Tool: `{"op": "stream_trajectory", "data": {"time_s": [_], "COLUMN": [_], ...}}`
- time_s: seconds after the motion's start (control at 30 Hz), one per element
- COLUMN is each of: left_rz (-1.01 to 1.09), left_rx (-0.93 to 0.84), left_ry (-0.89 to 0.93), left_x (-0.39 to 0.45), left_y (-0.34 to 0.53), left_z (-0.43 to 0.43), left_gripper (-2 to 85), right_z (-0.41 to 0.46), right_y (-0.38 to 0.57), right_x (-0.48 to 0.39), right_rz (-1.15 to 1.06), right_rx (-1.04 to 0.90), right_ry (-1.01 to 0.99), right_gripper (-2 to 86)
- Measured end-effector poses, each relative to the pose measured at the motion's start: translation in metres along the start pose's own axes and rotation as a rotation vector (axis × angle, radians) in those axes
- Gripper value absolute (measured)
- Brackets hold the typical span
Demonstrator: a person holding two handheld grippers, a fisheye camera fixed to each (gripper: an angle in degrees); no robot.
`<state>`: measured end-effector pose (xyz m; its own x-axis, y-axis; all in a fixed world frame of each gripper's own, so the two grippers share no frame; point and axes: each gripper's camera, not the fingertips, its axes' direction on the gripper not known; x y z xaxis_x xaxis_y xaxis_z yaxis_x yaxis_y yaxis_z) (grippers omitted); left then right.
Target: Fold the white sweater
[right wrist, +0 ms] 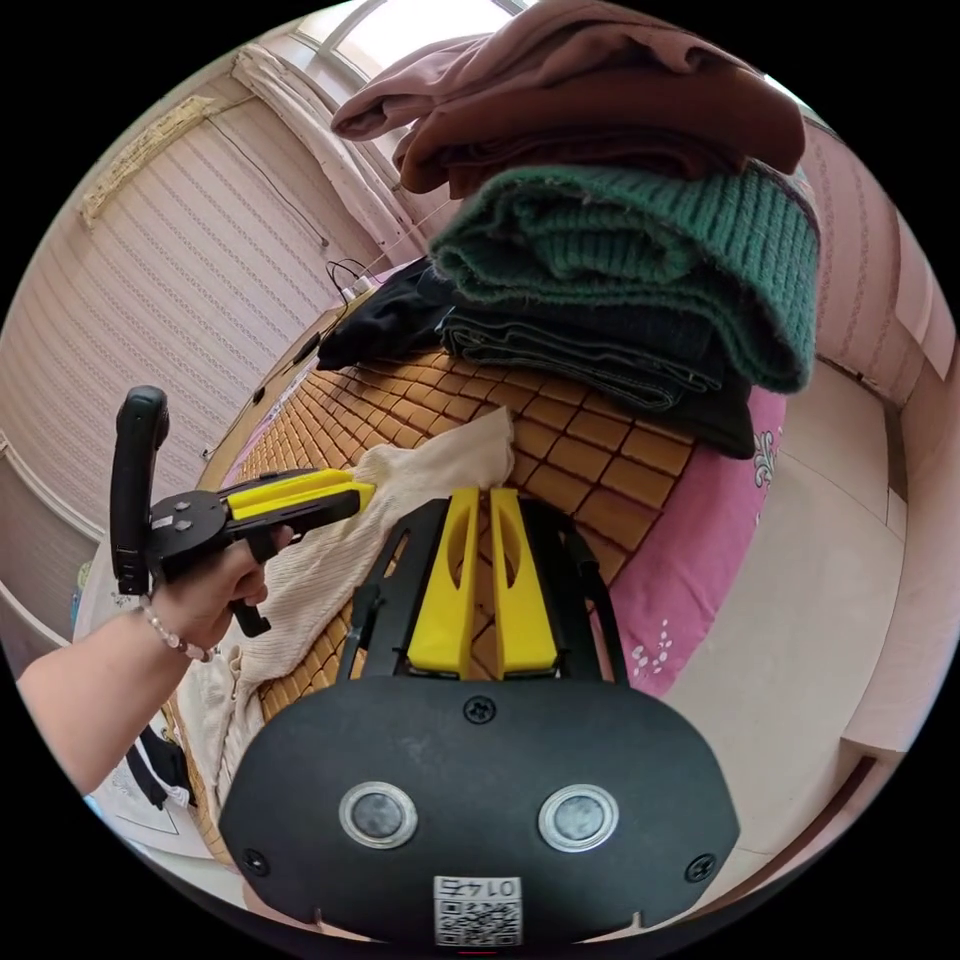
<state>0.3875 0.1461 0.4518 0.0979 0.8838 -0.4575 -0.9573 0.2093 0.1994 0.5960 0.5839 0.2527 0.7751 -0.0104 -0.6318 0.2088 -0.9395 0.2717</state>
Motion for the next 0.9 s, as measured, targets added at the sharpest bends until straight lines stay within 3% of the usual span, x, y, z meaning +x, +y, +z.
{"op": "stream_trajectory", "data": {"time_s": [0.13,0.3,0.47,0.53,0.7,0.9], "left_rz": [0.058,-0.023,-0.104,-0.151,-0.310,-0.581], "left_rx": [0.006,0.063,0.176,0.211,0.312,0.445], "left_ry": [-0.036,0.020,0.003,-0.001,0.011,-0.096], "left_x": [0.009,-0.015,-0.045,-0.059,-0.104,-0.156], "left_y": [0.005,0.035,0.087,0.111,0.198,0.364], "left_z": [-0.003,-0.029,-0.094,-0.118,-0.188,-0.291], "left_gripper": [0.6,-0.8,-0.9,-0.9,-0.8,1.1], "right_z": [-0.001,-0.013,-0.028,-0.039,-0.072,-0.105], "right_y": [0.005,0.013,0.018,0.022,0.037,0.105], "right_x": [-0.003,-0.013,-0.024,-0.038,-0.124,-0.342], "right_rz": [0.017,-0.015,-0.123,-0.210,-0.476,-0.887], "right_rx": [-0.001,0.068,0.180,0.231,0.221,0.038], "right_ry": [-0.003,-0.090,-0.585,-0.695,-0.847,-1.155], "right_gripper": [0.9,0.8,0.7,0.7,0.7,1.0]}}
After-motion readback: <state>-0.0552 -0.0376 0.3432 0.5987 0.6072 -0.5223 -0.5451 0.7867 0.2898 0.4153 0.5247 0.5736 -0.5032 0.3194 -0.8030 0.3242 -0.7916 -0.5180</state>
